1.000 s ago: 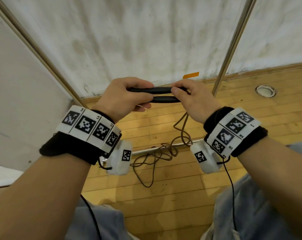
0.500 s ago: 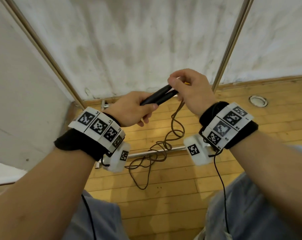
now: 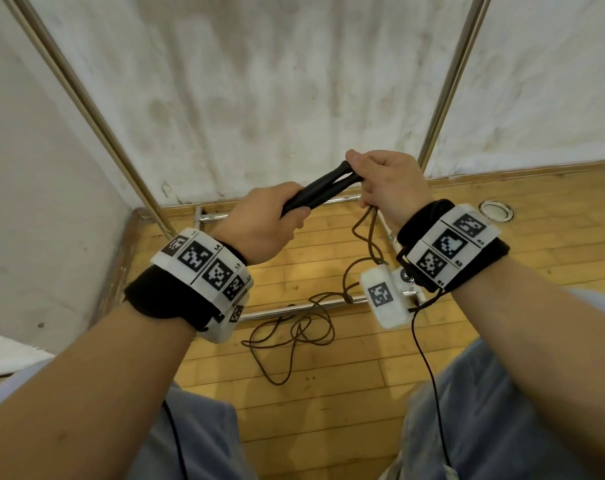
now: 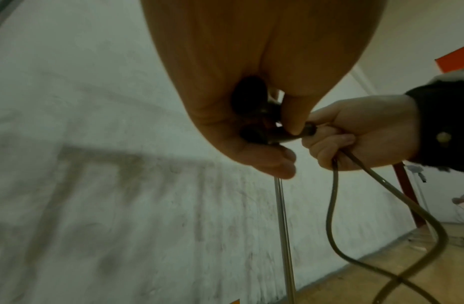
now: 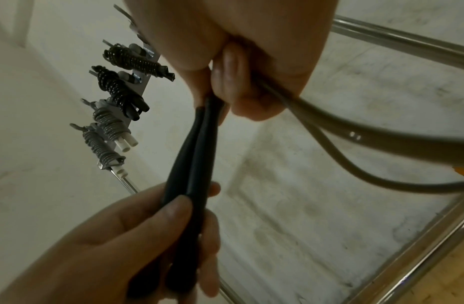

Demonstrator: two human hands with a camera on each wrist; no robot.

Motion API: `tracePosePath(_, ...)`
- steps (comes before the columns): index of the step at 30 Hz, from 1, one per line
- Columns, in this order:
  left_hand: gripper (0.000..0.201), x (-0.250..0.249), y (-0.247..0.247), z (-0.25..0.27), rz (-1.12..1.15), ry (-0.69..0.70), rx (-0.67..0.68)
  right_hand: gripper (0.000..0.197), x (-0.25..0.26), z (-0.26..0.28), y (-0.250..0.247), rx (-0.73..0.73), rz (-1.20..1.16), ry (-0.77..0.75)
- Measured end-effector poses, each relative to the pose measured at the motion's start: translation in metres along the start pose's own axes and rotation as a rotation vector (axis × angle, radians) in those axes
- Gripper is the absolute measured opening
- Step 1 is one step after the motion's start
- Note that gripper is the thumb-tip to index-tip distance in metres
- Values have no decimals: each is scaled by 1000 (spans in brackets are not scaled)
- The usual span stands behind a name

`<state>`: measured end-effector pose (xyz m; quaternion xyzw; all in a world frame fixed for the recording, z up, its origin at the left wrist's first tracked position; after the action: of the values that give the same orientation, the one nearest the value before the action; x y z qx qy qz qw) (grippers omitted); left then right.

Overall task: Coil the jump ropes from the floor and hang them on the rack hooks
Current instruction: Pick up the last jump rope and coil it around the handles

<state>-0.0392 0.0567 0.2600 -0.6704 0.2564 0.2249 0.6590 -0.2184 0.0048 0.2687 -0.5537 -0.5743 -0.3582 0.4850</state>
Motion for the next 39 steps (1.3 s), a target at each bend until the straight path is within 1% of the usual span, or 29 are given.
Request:
tracePosePath(2, 16, 0, 5, 0, -61, 14, -42, 25, -3, 0, 3, -52, 1, 5)
tracePosePath(5, 23, 0, 8, -2, -128, 16, -128, 25, -6, -3, 6, -82, -32, 6)
tracePosePath(8, 17, 2, 6, -9, -118, -31, -123, 28, -7, -4, 8, -77, -104, -1)
tracePosePath(9, 15, 4, 3, -10, -82, -42, -116, 29, -8, -5, 9, -62, -138, -5)
tracePosePath(11, 19, 7, -1, -11, 16, -46, -113, 31, -7, -7, 11, -9, -201, -3)
tracePosePath(13, 17, 9, -2, -10, 148, -57, -107, 36, -7, -9, 10, 68, -193, 11)
tracePosePath(15, 13, 10, -2, -9, 312, -98, -75, 41, -9, -10, 10, 150, -114, 33)
tracePosePath(17, 11, 11, -1, -10, 403, -128, -70, 41, -14, -10, 12, 206, -49, 49)
tracePosePath(19, 13, 10, 1, -12, 446, -144, -111, 36, -20, -9, 14, 246, 2, 55)
tracePosePath(21, 14, 6, 3, -15, 570, -195, -147, 31, -24, -8, 17, 292, 69, 48)
tracePosePath(25, 19, 3, -1, -22, 737, -252, -253, 32, -30, -2, 21, 435, 353, -20)
tracePosePath(26, 20, 4, -2, -23, 787, -263, -260, 31, -31, 0, 23, 455, 373, -34)
tracePosePath(28, 17, 4, -4, -25, 916, -301, -235, 28, -34, 3, 26, 425, 301, -36)
tracePosePath(30, 10, 3, -5, -26, 1015, -349, -229, 25, -36, 4, 28, 344, 169, -33)
tracePosePath(33, 16, 0, -4, -25, 1101, -401, -216, 25, -37, 7, 29, 289, 96, -39)
tracePosePath(34, 18, -2, -3, -25, 1107, -414, -197, 29, -37, 9, 30, 301, 73, -28)
tracePosePath(36, 19, -5, -1, -24, 1101, -425, -151, 34, -37, 14, 35, 369, 39, 4)
tracePosePath(39, 21, -7, 2, -24, 1143, -409, -86, 35, -36, 23, 46, 458, 71, 20)
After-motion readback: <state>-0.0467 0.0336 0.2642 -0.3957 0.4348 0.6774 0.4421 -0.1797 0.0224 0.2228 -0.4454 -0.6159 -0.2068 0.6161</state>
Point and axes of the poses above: each hand's wrist, its own z-axis away from the middle knuckle, its own y-axis out of the palm, x = y × z, the point moved 1 cm from there along -z, towards the middle knuckle, and after that the axes turned 10 degrees about -y, right-handed, at the moved point
